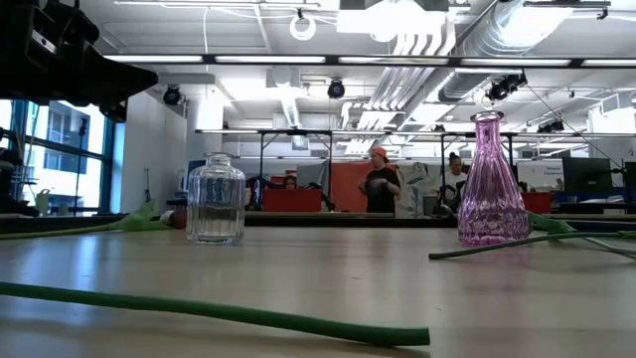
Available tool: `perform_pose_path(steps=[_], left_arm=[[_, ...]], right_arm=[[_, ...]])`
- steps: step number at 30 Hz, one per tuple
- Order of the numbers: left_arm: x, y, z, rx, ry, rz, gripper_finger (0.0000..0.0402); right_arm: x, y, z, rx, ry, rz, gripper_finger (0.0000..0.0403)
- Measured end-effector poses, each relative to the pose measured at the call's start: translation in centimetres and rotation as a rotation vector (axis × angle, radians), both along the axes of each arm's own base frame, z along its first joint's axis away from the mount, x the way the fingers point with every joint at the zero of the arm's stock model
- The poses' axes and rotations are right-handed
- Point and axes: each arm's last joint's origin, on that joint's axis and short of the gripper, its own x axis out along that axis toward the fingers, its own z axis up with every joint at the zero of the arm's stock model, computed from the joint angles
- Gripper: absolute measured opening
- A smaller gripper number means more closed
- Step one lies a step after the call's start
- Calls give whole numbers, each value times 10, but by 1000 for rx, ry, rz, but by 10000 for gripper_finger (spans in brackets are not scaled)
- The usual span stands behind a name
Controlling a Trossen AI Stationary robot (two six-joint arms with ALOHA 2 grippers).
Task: Sort flowers into vase by color
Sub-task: Put the right white flower into the purple vase
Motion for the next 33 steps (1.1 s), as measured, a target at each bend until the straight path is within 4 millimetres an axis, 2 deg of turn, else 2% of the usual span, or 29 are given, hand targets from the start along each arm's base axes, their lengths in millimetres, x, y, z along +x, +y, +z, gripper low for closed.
perform_pose_path(steps=[3, 5, 7, 12, 18, 24, 29, 33], left_arm=[[0, 0, 0, 0, 0, 0, 0], [0, 0, 0, 0, 0, 0, 0], [0, 0, 0, 0, 0, 0, 0], [0, 0, 0, 0, 0, 0, 0], [0, 0, 0, 0, 0, 0, 0], [0, 0, 0, 0, 0, 0, 0], [0, 0, 0, 0, 0, 0, 0], [0, 0, 0, 0, 0, 0, 0]], right_arm=[[12, -11, 19, 71, 201, -147, 0], [18, -18, 22, 125, 356, -185, 0], [21, -26, 17, 256, 475, -200, 1], [21, -34, -25, 618, 753, -216, 32], [17, -26, -79, 905, 913, -229, 135], [9, -19, -149, 1209, 1057, -230, 226], [4, -14, -201, 1331, 1100, -154, 250], [-2, -14, -227, 1338, 1082, -183, 252]])
